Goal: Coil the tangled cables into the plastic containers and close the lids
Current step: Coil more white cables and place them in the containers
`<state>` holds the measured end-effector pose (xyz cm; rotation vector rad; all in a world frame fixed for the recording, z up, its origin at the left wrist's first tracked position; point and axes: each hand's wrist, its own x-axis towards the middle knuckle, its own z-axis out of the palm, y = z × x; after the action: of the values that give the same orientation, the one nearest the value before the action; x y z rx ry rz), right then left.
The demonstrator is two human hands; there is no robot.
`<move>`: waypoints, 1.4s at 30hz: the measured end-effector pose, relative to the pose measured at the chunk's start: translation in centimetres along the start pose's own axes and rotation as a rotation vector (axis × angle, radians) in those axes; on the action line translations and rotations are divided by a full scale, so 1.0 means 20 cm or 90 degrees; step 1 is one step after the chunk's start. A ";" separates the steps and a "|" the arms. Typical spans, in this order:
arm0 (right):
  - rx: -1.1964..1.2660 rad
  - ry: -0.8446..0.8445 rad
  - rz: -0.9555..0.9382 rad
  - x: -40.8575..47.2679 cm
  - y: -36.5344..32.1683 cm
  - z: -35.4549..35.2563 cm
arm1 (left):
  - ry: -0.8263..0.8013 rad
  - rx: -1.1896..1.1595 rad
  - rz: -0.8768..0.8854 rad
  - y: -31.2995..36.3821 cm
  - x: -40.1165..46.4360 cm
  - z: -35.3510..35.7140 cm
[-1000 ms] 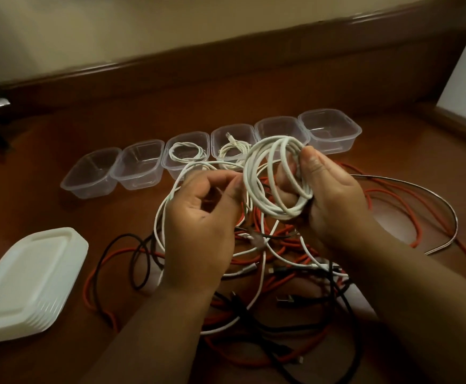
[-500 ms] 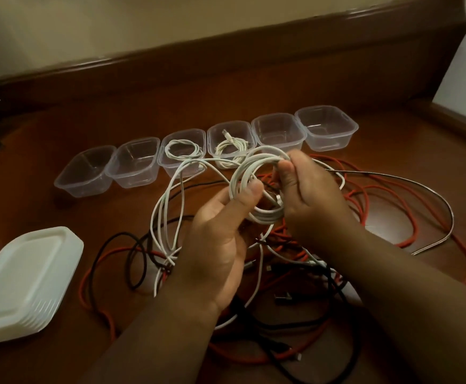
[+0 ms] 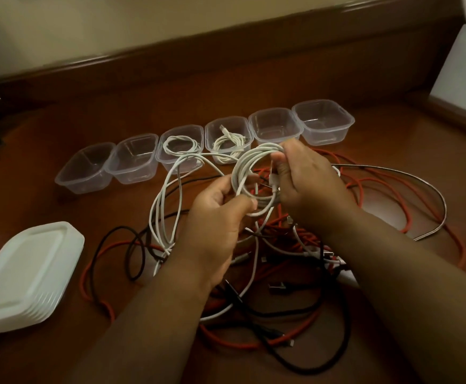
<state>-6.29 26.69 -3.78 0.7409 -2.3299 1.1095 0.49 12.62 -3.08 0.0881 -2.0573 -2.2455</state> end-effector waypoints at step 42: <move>0.410 -0.043 0.246 -0.01 -0.08 0.02 | 0.127 -0.175 0.085 0.00 -0.01 0.02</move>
<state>-5.20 25.49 -3.22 0.5414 -2.2236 2.0878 0.58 13.06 -2.97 0.1427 -1.5925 -2.3063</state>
